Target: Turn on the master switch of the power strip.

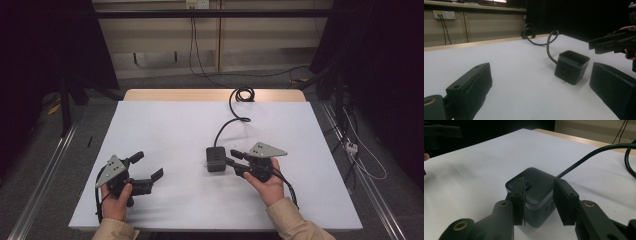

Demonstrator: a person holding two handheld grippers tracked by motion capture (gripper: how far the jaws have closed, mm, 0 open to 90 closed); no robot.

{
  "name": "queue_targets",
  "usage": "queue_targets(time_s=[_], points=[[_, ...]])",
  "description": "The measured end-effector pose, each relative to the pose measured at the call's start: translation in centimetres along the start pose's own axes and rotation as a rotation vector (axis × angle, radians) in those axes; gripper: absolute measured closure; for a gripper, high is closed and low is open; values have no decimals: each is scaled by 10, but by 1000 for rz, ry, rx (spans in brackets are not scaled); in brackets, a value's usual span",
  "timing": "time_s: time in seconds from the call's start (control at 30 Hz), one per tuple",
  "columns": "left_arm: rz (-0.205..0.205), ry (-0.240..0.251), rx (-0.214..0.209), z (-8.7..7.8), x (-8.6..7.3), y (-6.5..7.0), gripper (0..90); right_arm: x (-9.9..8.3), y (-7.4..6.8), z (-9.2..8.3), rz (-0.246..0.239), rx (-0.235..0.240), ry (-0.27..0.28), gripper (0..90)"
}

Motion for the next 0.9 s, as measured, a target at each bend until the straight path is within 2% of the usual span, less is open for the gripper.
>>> queue_targets(time_s=[0.63,0.9], points=[[4,-3,-1,-1,0,-1,39,1,-6,7,-4,22,-19,715],[2,-4,-1,-2,0,0,39,1,-4,11,1,14,-25,744]])
Point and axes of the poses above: each handheld gripper's, and its own axes: z roughly forward along the jaws, x roughly out of its top, y roughly to its right, the point moved 8 cm from there along z, roughly forward along the jaws, and after that the axes turned 12 degrees about z, right-handed, at the moved point
